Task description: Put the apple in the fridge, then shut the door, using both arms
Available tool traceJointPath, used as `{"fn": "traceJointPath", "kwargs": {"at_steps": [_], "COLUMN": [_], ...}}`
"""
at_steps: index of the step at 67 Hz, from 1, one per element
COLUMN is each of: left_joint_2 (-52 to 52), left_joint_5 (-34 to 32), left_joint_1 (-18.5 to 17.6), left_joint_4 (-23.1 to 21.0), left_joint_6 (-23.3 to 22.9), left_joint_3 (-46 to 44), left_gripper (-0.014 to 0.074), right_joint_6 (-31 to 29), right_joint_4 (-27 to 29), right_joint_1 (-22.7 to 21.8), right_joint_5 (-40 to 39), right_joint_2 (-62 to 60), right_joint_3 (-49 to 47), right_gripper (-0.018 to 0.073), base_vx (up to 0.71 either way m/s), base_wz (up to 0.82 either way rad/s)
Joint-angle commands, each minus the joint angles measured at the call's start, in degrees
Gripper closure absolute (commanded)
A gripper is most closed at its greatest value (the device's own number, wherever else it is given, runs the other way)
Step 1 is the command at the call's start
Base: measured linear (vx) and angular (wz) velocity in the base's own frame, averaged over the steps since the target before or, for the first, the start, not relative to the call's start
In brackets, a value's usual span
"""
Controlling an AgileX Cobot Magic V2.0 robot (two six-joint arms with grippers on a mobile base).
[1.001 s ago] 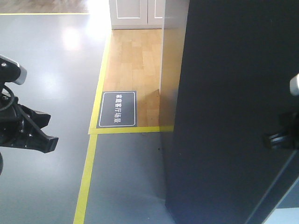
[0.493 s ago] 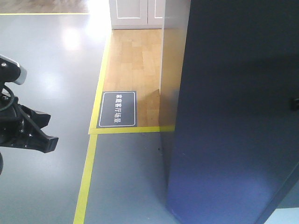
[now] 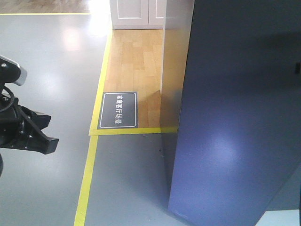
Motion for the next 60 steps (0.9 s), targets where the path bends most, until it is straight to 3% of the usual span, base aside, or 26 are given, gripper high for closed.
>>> {"fn": "traceJointPath", "kwargs": {"at_steps": [1, 10, 24, 60], "left_joint_2": [-1.1, -1.1, -1.1, -1.1], "left_joint_5": [-3.3, -3.3, -3.3, -3.3], "left_joint_1": [0.2, 0.2, 0.2, 0.2], "left_joint_4": [0.0, 0.0, 0.0, 0.0], "left_joint_6": [-0.7, -0.7, -0.7, -0.7], "left_joint_3": [-1.4, -1.4, -1.4, -1.4], "left_gripper": [0.0603, 0.0603, 0.0603, 0.0603], "right_joint_6": [-5.0, -6.4, -7.2, -8.1], "right_joint_4": [4.5, 9.1, 10.5, 10.5], "right_joint_1": [-1.2, -1.4, -1.3, -1.3], "right_joint_5": [-7.3, -13.1, -20.7, -19.0], "right_joint_2": [0.4, 3.4, 7.7, 21.9], "right_joint_3": [-3.3, -4.2, -5.2, -20.5], "right_gripper": [0.0562, 0.0562, 0.0562, 0.0562], "base_vx": [0.0, 0.0, 0.0, 0.0], "base_wz": [0.0, 0.0, 0.0, 0.0]}}
